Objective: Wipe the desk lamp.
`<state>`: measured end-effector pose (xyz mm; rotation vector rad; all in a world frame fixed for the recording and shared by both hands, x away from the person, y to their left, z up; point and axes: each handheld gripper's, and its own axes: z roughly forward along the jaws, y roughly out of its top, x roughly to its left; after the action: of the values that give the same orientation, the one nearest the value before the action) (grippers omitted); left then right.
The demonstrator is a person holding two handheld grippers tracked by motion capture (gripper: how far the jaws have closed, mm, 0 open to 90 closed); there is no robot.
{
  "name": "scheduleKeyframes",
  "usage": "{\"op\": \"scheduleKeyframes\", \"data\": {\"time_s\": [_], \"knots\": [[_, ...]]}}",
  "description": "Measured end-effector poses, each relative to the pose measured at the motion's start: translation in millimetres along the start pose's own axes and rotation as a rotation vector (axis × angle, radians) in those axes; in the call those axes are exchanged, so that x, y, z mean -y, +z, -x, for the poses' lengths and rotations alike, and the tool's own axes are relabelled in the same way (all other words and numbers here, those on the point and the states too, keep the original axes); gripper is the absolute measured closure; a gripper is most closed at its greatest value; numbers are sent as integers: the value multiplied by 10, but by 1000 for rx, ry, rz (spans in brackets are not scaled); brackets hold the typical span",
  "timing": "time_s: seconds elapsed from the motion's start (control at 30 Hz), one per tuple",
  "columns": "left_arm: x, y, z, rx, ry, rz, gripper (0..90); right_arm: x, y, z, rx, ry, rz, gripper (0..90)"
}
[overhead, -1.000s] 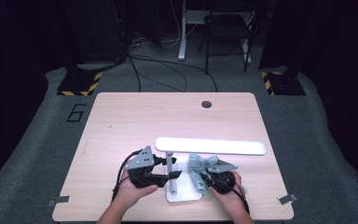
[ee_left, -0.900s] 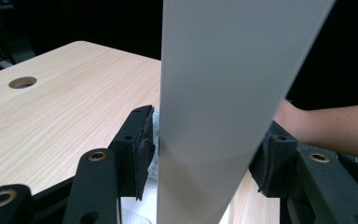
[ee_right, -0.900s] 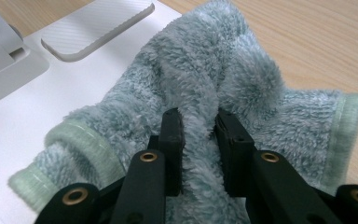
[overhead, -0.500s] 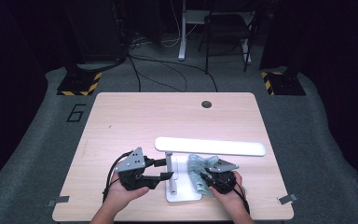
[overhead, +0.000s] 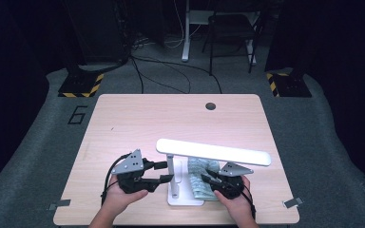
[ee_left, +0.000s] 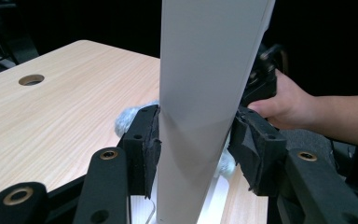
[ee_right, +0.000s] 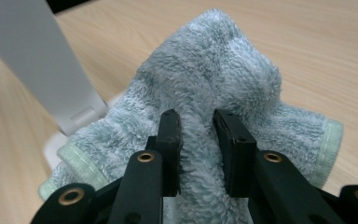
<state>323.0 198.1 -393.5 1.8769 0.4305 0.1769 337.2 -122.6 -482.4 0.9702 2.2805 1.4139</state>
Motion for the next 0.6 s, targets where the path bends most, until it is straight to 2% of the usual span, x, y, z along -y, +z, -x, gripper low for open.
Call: {"op": "scheduleKeyframes", "data": {"time_s": [0.1, 0.17, 0.23, 0.3, 0.4, 0.43, 0.53, 0.6], "knots": [[-4, -21, -5, 3, 7, -2, 534, -59, -33, -83, -23, -10, 36, 721], [1, -13, -4, 18, 2, 0, 547, -78, -31, -147, -44, -5, 37, 722], [8, 9, 2, 7, -2, -3, 548, -87, 8, -217, -74, -10, 23, 721], [20, 25, -6, 5, -4, -8, 544, -64, 83, -289, -99, -24, -17, 720], [32, 48, -21, 4, -11, 1, 526, -19, 192, -385, -78, -76, -89, 717], [32, 54, -26, 3, -11, 1, 513, 4, 233, -416, -69, -69, -116, 715], [32, 74, -41, 23, -28, 0, 523, 44, 316, -428, -49, -100, -153, 714], [28, 85, -46, 15, -26, 2, 525, 86, 379, -429, -34, -113, -187, 716]]}}
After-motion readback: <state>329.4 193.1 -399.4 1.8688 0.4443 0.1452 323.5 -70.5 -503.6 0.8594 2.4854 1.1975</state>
